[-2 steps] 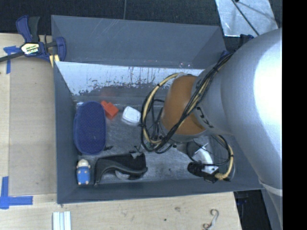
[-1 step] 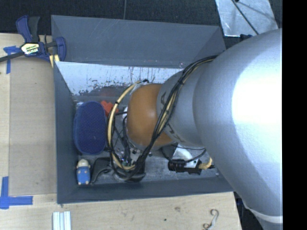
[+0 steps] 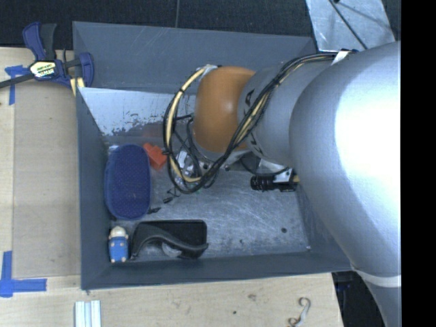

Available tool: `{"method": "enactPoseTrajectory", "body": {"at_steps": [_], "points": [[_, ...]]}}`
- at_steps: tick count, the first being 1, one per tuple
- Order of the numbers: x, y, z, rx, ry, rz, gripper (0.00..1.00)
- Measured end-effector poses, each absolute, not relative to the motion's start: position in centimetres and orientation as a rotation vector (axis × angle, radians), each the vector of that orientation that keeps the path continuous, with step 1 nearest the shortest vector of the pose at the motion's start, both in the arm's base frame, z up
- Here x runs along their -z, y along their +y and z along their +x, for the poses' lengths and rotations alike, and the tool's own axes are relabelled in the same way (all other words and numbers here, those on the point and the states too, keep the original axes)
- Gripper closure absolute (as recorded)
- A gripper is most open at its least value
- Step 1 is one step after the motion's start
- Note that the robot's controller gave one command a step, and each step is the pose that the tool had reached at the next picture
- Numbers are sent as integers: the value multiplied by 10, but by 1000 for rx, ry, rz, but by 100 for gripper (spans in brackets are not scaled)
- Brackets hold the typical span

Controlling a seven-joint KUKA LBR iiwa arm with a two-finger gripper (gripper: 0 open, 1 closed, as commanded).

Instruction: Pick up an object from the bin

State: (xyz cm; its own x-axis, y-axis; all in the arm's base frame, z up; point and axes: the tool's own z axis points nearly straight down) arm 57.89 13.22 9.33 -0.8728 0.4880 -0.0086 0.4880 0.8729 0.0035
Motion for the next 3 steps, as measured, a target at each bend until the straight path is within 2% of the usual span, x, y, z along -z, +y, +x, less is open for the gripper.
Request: {"method": "enactPoseTrajectory", "body": {"at_steps": [1, 2, 3], "points": [[-120, 180, 493, -2, 3089, 583, 0], [-75, 198, 491, -8, 3036, 857, 0], [-92, 243, 541, -3, 3113, 388, 0]]}}
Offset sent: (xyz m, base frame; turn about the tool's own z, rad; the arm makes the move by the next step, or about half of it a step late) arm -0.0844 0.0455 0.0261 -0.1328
